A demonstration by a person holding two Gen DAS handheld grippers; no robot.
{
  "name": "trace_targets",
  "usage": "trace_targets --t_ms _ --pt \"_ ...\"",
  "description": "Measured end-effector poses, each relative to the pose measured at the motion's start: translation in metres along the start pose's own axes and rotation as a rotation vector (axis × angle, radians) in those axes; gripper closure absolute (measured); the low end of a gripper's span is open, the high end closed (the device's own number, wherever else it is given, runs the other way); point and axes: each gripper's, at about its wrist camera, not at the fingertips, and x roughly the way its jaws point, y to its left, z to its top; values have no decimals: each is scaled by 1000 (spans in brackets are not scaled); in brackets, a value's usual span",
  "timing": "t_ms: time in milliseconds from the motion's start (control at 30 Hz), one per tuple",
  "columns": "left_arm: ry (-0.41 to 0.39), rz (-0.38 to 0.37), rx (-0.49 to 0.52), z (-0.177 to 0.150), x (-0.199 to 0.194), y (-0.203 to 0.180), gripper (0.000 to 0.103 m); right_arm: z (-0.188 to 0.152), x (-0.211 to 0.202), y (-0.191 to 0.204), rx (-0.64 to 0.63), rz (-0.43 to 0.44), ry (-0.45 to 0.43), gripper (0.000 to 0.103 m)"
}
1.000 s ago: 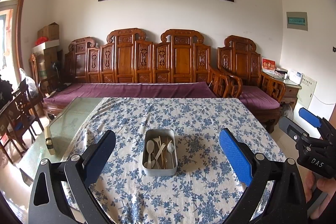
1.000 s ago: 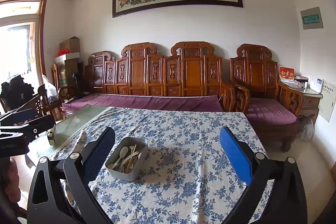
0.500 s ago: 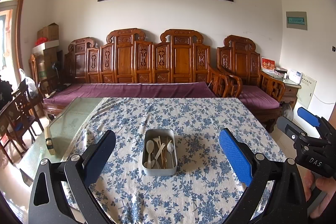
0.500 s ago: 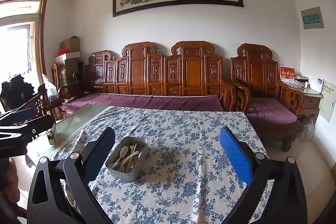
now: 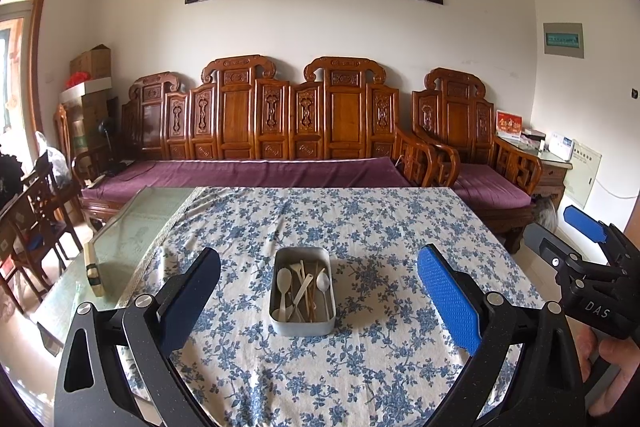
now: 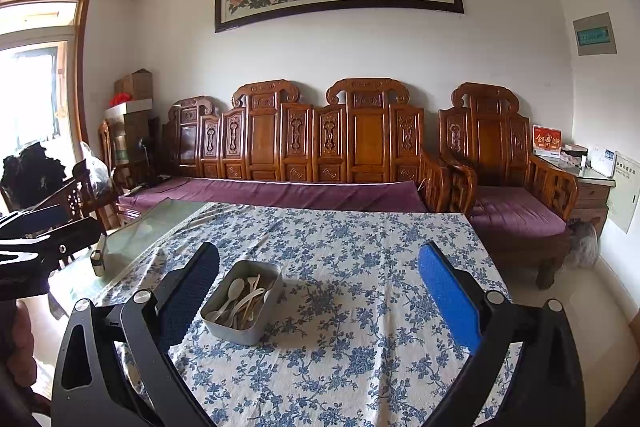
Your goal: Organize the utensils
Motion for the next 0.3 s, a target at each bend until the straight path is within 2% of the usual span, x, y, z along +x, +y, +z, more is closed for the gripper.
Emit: trace_targets --t_ms 300 --pt "-2 -4 0 0 0 0 8 -1 0 1 0 -1 0 3"
